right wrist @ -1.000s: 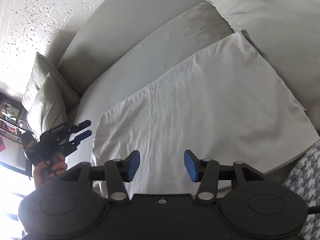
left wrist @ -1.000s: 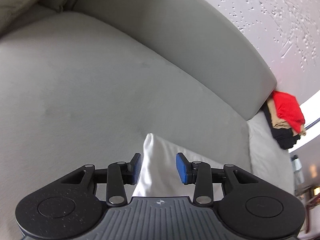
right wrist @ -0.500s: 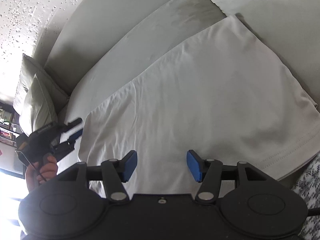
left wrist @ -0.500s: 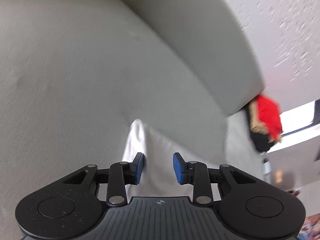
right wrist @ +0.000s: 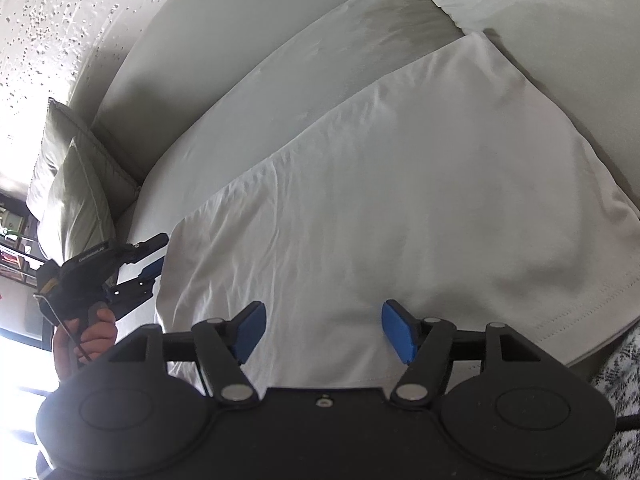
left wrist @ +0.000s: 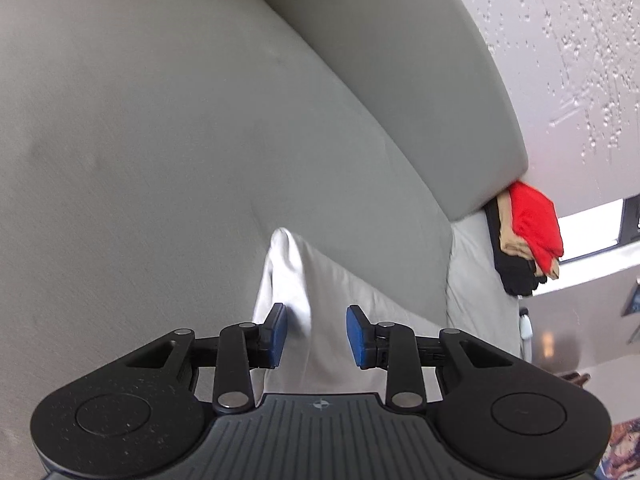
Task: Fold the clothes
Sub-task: 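Pinch the folded shirt edge with the left tool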
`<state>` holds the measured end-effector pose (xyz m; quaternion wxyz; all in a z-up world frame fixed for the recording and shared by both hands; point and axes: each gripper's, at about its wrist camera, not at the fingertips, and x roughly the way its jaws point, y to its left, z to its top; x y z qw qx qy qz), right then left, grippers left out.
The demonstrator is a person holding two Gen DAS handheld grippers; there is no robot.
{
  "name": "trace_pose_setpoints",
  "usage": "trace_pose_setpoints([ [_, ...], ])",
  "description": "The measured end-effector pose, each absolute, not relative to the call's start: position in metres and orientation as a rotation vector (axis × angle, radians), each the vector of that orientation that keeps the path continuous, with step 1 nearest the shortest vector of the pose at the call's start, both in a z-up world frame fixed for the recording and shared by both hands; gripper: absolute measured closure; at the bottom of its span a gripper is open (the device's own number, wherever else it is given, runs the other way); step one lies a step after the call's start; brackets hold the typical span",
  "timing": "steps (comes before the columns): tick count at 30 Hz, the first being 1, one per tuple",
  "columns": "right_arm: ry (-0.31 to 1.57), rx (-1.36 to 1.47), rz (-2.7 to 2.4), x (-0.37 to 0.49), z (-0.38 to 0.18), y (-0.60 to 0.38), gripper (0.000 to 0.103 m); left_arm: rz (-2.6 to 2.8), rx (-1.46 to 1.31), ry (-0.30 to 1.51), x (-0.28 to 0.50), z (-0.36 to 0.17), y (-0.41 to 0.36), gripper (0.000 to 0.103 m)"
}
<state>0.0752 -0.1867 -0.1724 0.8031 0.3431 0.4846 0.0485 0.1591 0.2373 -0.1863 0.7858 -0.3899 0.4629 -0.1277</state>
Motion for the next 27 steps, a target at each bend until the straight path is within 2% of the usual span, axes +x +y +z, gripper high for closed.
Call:
trace_pose_setpoints([
  [6,1.038,0.734,0.106,0.074,-0.172,-0.186,0.039,-0.282,-0.926,0.937,0.160,-0.197,0.249,0.073],
  [12,1.041,0.726,0.111,0.075,-0.172,-0.184,0.037,-0.253,-0.865,1.001,0.163,-0.204,0.246,0.073],
  [18,1.052,0.715,0.127,0.076,-0.172,-0.182,0.035,-0.302,-0.921,0.936,0.154,-0.196,0.255,0.073],
  [27,1.057,0.702,0.136,0.078,-0.172,-0.178,0.029,-0.358,-0.856,0.999,0.151,-0.190,0.244,0.073],
])
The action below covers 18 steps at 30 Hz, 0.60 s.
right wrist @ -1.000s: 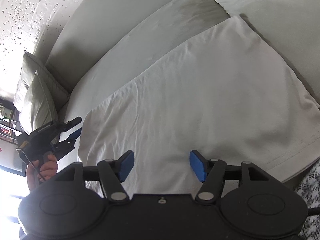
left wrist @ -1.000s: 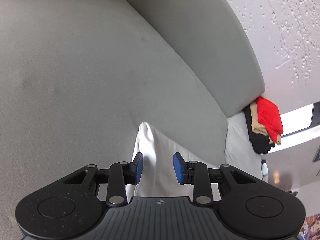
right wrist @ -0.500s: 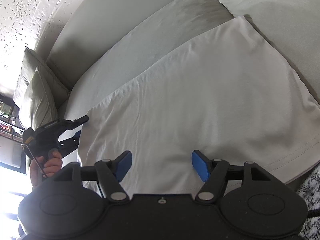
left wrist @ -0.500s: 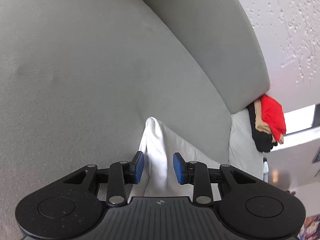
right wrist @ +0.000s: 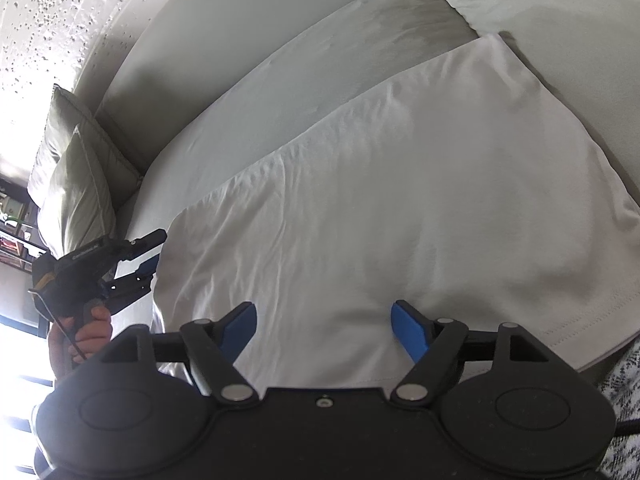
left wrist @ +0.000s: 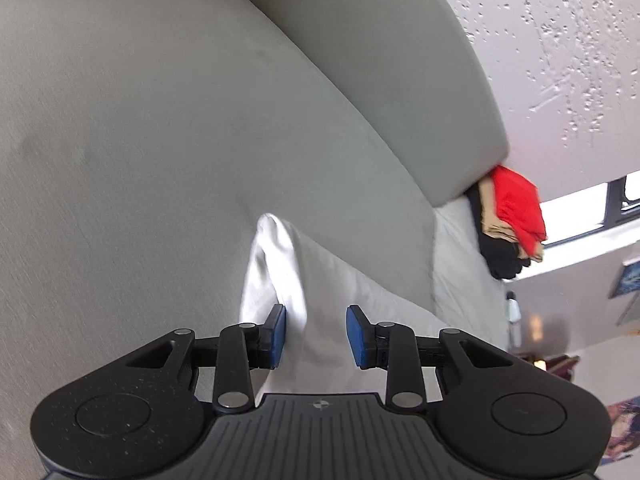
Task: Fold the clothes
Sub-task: 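Pinch the folded shirt edge with the left tool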
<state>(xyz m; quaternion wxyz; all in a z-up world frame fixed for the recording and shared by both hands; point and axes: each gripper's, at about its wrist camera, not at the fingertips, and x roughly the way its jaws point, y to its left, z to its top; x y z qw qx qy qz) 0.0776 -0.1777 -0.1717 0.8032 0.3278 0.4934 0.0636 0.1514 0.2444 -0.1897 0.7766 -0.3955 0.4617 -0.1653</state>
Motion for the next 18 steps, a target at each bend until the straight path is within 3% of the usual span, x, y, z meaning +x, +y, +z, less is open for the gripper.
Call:
trace_pose_setpoints([
  [6,1.054,0.692,0.139,0.077,-0.172,-0.175,0.028,-0.361,-0.844,1.084,0.163,-0.196,0.236,0.073],
  [18,1.035,0.730,0.131,0.074,-0.172,-0.179,0.027,-0.365,-1.168,0.965,0.191,-0.224,0.252,0.074],
])
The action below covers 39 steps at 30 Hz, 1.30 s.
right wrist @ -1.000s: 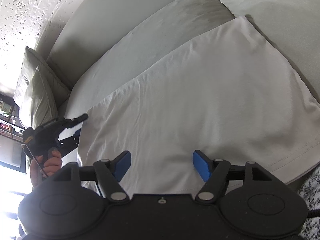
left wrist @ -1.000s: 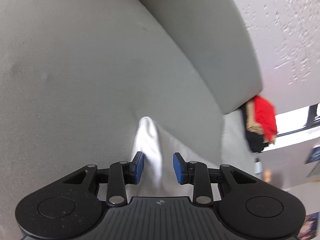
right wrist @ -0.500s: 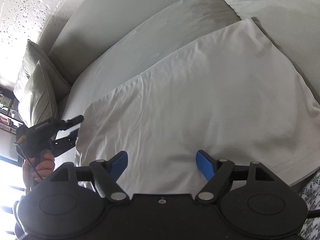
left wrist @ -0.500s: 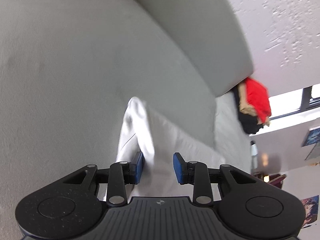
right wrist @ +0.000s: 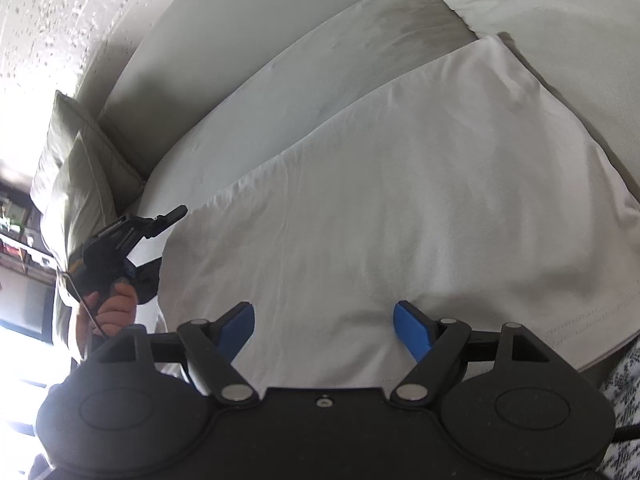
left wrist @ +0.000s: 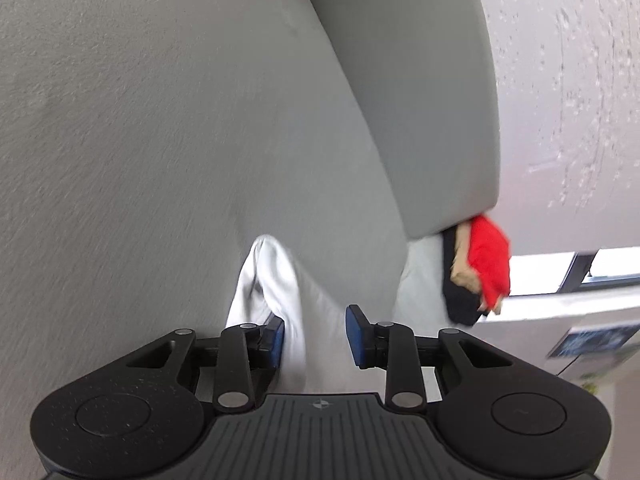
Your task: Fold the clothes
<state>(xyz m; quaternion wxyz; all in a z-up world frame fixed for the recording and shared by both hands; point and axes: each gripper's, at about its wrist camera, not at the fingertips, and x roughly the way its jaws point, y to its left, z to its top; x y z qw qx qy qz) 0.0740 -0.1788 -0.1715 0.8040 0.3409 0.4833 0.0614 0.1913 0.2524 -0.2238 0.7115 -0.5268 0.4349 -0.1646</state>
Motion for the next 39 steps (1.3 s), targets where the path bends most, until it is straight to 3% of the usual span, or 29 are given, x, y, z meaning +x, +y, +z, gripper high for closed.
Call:
trace_pose_setpoints([
  [4,1.017,0.759,0.119,0.070,-0.170,-0.182,0.027,-0.348,-1.213,0.924,0.199,-0.227,0.256,0.074],
  [9,1.009,0.775,0.103,0.066,-0.170,-0.187,0.027,-0.270,-1.231,0.869,0.200,-0.227,0.267,0.081],
  [14,1.008,0.799,0.100,0.063,-0.174,-0.190,0.027,-0.231,-1.047,0.884,0.200,-0.207,0.264,0.083],
  [23,1.014,0.804,0.112,0.060,-0.173,-0.195,0.027,-0.166,-1.093,0.884,0.180,-0.197,0.290,0.080],
  [26,1.015,0.803,0.115,0.057,-0.171,-0.194,0.027,-0.065,-0.974,0.887,0.170,-0.187,0.295,0.071],
  [39,0.920,0.811,0.203,0.007,-0.119,-0.206,0.027,-0.113,-0.656,0.861,0.065,-0.116,0.258,0.071],
])
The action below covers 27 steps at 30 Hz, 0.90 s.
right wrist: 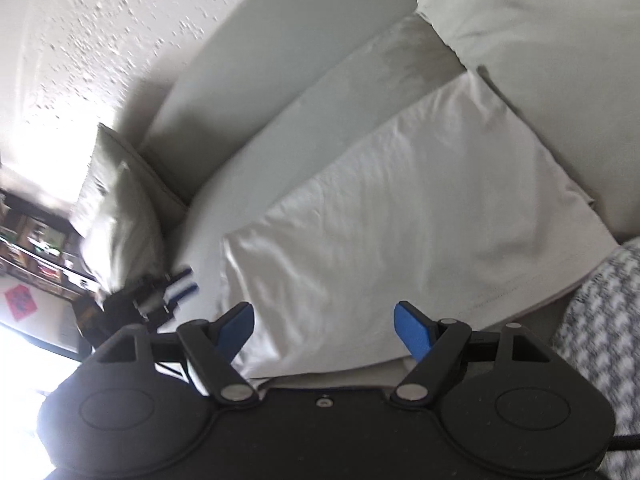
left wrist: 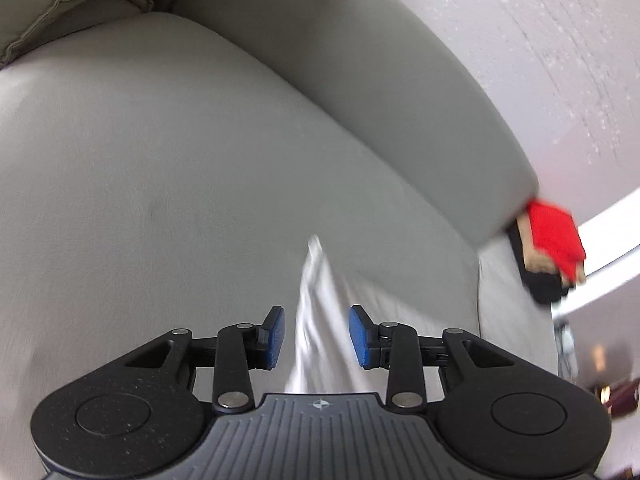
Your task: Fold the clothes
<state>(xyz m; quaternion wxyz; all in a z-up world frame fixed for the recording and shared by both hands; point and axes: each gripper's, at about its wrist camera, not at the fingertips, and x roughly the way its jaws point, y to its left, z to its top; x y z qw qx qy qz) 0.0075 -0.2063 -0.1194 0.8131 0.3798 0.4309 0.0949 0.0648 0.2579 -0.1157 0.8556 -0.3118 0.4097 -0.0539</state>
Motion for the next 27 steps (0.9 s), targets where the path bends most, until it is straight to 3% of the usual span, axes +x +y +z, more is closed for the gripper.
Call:
trace_pose_setpoints([
  [6,0.866,0.807,0.233,-0.013,-0.101,-0.218,0.027,-0.038,-0.404,0.996,0.012,-0.104,0.221,0.077],
  [16,0.862,0.866,0.210,-0.024,-0.118,-0.229,0.027,-0.006,-0.313,1.063,0.024,-0.126,0.191,0.086],
  [17,0.863,0.869,0.210,-0.025,-0.119,-0.231,0.027,-0.004,-0.315,1.061,0.024,-0.126,0.190,0.089],
  [19,0.864,0.869,0.206,-0.027,-0.120,-0.234,0.027,0.002,-0.297,1.048,0.022,-0.124,0.185,0.103],
  [25,0.867,0.846,0.166,-0.023,-0.127,-0.241,0.027,0.110,-0.160,1.082,0.025,-0.127,0.171,0.102],
  [27,0.865,0.826,0.154,-0.020,-0.128,-0.244,0.027,0.130,-0.137,1.087,0.025,-0.126,0.169,0.094],
])
